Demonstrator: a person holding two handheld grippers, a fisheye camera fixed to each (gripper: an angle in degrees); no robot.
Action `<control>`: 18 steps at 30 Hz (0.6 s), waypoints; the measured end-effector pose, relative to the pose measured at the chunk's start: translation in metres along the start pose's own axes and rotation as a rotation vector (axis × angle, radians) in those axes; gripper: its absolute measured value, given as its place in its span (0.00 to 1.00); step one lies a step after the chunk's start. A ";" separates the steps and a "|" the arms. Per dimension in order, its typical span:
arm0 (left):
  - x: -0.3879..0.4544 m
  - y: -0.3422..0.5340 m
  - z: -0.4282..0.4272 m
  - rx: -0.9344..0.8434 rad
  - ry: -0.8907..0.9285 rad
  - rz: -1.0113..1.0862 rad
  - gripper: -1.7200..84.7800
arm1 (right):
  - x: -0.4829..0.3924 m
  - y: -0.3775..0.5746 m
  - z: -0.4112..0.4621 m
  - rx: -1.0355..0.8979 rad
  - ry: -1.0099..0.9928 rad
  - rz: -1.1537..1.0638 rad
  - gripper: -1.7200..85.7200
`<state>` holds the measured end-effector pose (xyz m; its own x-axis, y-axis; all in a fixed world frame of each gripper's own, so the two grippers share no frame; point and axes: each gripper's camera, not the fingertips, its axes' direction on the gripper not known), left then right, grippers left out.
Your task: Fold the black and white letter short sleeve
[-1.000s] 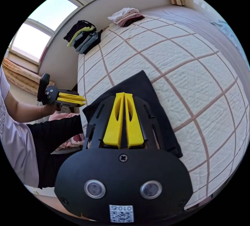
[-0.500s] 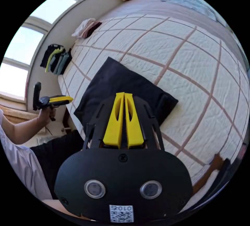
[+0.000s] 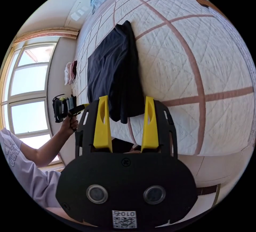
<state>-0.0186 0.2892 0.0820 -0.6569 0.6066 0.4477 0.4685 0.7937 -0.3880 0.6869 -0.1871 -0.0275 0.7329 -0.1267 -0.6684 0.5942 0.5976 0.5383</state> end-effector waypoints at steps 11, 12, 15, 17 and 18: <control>-0.024 0.004 0.001 -0.036 0.070 0.038 0.12 | 0.007 0.017 0.015 -0.041 0.016 0.065 0.17; -0.024 0.005 0.001 -0.037 0.073 0.040 0.13 | 0.011 0.017 0.016 -0.036 0.007 0.058 0.17; -0.028 0.007 0.000 -0.034 0.086 0.058 0.13 | 0.031 0.012 0.019 -0.057 -0.067 0.056 0.17; -0.034 0.010 0.000 -0.035 0.109 0.067 0.14 | 0.043 0.009 0.021 -0.077 -0.114 0.036 0.17; -0.035 0.011 0.000 -0.036 0.116 0.068 0.14 | 0.053 0.008 0.022 -0.085 -0.174 0.037 0.17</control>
<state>0.0095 0.2764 0.0618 -0.5512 0.6585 0.5123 0.5317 0.7505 -0.3925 0.7380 -0.2066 -0.0473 0.8043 -0.2344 -0.5460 0.5413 0.6680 0.5106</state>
